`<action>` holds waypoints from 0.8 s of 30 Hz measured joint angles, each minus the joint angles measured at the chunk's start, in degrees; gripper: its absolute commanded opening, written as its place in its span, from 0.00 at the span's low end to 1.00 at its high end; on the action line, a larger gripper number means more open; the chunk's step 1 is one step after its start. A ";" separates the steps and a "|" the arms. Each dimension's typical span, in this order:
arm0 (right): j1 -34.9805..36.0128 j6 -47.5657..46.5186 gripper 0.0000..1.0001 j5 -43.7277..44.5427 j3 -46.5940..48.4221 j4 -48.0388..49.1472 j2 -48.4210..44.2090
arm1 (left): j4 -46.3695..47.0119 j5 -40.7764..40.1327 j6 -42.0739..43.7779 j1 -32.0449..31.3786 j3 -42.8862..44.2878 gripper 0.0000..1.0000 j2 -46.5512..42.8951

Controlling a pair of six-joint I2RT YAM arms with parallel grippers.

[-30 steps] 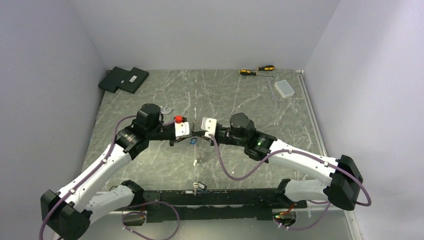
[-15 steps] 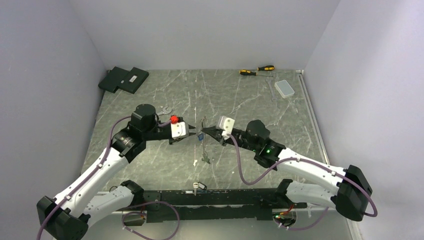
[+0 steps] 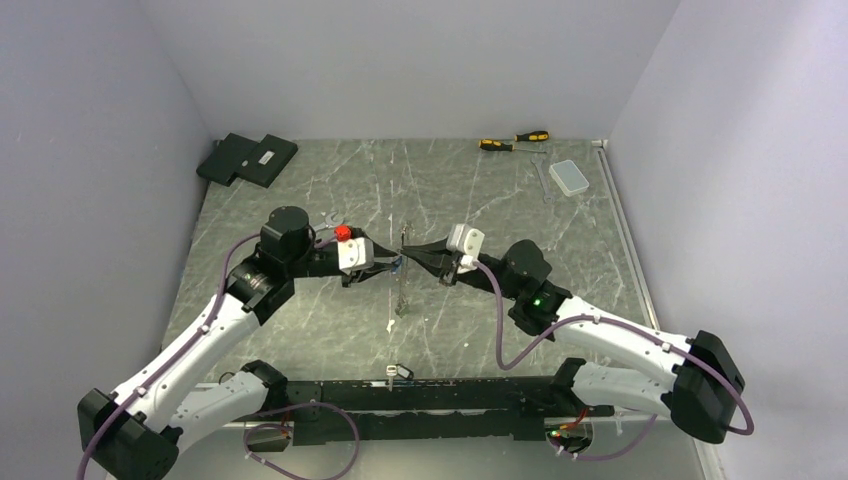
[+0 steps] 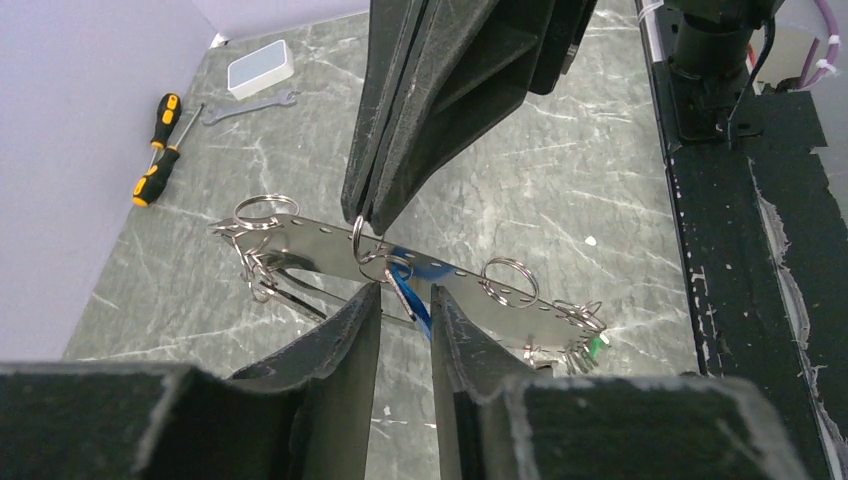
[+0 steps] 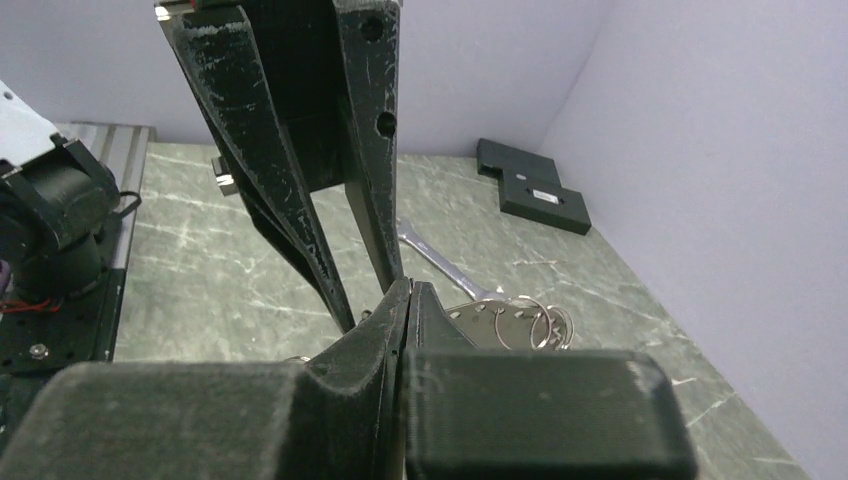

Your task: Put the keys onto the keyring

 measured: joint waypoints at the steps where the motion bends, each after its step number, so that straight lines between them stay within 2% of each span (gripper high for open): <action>1: 0.00 0.28 0.00 -0.20 0.00 0.63 0.17 | 0.42 0.28 -0.46 0.02 -0.15 0.32 0.00; 6: -0.04 1.84 0.00 -1.38 0.00 3.28 1.38 | 2.29 1.22 -1.86 0.04 -0.44 0.31 0.26; 16: -0.35 5.01 0.00 -2.86 0.00 8.48 4.70 | 4.26 0.94 -3.23 0.52 -1.31 0.00 0.31; 24: -0.42 7.58 0.00 -2.84 0.00 12.61 5.90 | 5.57 1.07 -3.52 0.57 -1.31 0.00 0.31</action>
